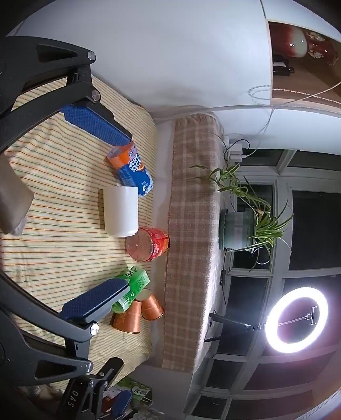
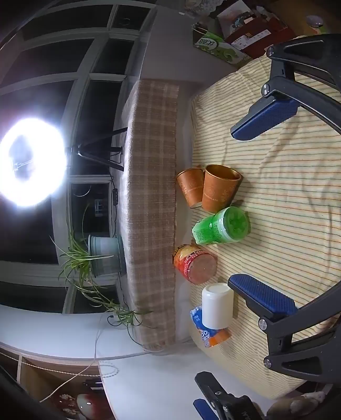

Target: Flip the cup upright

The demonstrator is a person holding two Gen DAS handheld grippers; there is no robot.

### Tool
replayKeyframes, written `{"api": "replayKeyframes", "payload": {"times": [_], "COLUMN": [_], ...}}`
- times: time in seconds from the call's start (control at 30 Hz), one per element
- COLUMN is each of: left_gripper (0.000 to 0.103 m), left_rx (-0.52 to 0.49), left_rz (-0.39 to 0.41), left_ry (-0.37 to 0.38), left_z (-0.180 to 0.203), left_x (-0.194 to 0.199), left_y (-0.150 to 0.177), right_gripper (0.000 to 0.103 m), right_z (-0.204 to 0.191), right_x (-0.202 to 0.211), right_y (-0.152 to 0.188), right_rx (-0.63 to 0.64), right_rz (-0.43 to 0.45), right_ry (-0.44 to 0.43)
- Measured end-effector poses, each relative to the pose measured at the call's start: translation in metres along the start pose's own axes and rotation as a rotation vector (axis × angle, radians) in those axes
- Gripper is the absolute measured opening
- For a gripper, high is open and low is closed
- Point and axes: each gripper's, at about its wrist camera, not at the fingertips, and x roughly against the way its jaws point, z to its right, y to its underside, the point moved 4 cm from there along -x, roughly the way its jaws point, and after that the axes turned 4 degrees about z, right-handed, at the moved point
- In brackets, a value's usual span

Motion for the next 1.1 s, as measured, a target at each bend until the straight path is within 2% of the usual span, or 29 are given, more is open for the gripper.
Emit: {"api": "replayKeyframes", "payload": {"times": [1.1], "left_gripper": [0.102], "left_rx": [0.018], "left_rz": [-0.016], "left_ry": [-0.003], "left_z": [-0.006], "left_x": [-0.003], "left_y": [0.009], "right_gripper": [0.103], "right_z": [-0.006], "right_x": [-0.001], "right_y": [-0.012], "right_rx": [0.012], "right_rz": [0.028], "right_ry": [0.018]}}
